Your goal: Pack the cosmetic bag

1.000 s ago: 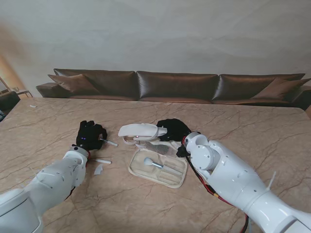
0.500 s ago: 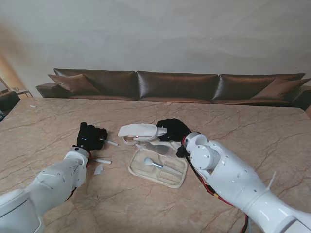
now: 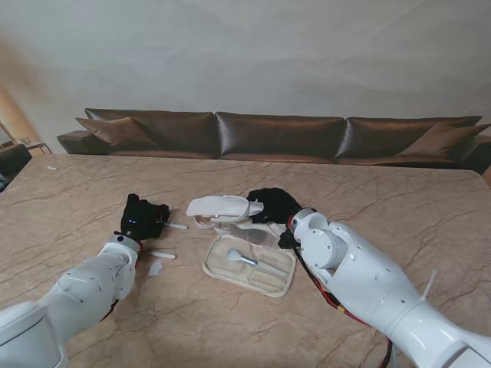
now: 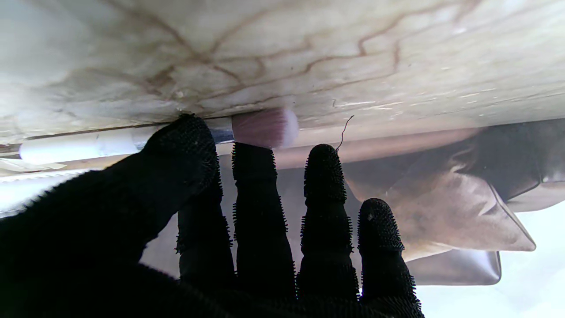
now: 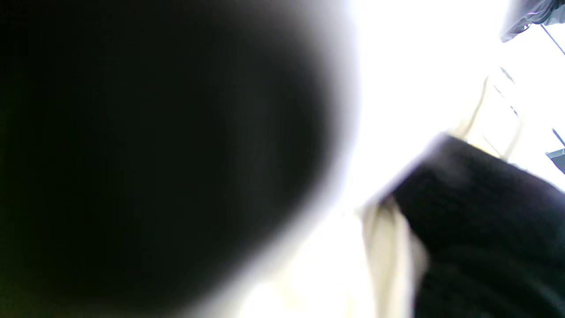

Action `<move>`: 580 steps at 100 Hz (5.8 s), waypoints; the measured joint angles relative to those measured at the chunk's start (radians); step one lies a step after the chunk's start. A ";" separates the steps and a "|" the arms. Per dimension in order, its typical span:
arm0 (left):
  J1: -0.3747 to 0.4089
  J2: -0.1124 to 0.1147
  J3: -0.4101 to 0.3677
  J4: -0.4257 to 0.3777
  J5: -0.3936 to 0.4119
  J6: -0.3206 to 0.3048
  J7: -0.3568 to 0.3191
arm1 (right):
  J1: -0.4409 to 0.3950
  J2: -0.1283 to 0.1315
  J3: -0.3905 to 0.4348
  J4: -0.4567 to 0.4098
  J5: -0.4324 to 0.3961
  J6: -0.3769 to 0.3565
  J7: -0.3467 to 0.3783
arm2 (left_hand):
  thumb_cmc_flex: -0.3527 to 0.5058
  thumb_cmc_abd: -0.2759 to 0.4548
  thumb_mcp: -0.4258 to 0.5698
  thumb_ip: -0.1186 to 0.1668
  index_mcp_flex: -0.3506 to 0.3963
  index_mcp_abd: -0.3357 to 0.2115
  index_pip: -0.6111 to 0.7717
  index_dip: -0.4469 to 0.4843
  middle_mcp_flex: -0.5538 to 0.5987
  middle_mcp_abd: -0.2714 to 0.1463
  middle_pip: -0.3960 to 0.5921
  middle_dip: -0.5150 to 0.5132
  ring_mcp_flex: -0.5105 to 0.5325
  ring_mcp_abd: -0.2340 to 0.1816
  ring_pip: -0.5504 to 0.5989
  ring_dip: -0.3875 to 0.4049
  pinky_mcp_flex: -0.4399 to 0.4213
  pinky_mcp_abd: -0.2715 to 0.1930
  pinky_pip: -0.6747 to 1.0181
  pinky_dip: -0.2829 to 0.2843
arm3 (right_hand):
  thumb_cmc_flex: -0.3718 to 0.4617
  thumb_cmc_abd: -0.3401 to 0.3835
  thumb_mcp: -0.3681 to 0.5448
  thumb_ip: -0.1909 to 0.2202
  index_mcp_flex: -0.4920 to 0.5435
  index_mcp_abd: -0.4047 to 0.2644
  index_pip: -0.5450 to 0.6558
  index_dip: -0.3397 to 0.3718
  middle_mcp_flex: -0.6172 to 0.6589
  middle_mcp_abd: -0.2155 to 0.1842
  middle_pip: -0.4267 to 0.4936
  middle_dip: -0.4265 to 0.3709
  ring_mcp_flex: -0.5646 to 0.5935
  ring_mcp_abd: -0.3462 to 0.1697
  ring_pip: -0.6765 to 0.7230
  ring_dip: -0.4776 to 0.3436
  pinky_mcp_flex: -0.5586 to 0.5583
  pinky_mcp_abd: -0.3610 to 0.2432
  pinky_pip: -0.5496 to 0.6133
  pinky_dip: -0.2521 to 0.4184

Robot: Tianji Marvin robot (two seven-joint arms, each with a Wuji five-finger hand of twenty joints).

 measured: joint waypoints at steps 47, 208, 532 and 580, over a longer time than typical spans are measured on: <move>0.003 0.001 -0.014 0.002 0.000 -0.028 0.005 | -0.005 -0.001 0.009 -0.005 0.008 0.007 0.000 | 0.015 0.005 -0.011 0.000 -0.013 -0.002 0.003 0.086 0.014 0.000 0.066 0.093 0.000 0.000 0.013 0.061 0.005 -0.015 0.001 -0.009 | 0.000 0.000 0.000 0.000 0.000 0.000 0.000 0.000 0.000 0.000 0.000 0.000 0.000 0.001 0.001 0.000 0.001 0.000 0.000 0.000; 0.007 0.018 0.013 -0.026 0.012 0.072 -0.001 | -0.030 0.004 0.019 -0.034 0.005 0.003 0.004 | -0.011 0.027 -0.035 0.003 0.046 0.080 -0.028 -0.269 -0.175 -0.019 0.306 0.291 -0.155 0.051 0.024 0.096 -0.089 0.043 -0.073 -0.010 | 0.000 -0.001 0.000 0.000 0.009 0.000 0.000 0.000 0.000 0.003 0.000 0.000 -0.001 0.010 0.001 0.000 0.002 0.003 0.003 0.000; 0.026 0.024 -0.029 -0.084 -0.017 0.103 -0.055 | -0.063 0.006 0.040 -0.069 0.006 0.006 -0.005 | -0.020 -0.009 0.017 0.017 0.023 0.108 -0.142 -0.351 -0.502 0.045 0.261 -0.242 -0.406 0.055 -0.139 -0.026 -0.106 0.037 -0.569 0.150 | 0.000 -0.001 0.000 0.000 0.011 0.000 0.000 -0.001 0.000 0.007 0.000 0.000 -0.001 0.013 0.003 -0.005 0.011 0.004 0.008 -0.016; 0.011 0.009 0.009 -0.057 -0.032 0.119 -0.054 | -0.070 0.006 0.043 -0.078 0.003 0.006 -0.005 | -0.019 0.073 -0.026 0.017 -0.015 0.113 -0.039 -0.056 -0.417 0.045 0.271 -0.238 -0.373 0.059 -0.112 -0.026 -0.097 0.023 -0.457 0.112 | 0.000 -0.001 0.000 -0.001 0.011 0.000 0.000 -0.001 0.000 0.007 0.000 0.000 -0.001 0.013 0.003 -0.008 0.011 0.004 0.008 -0.019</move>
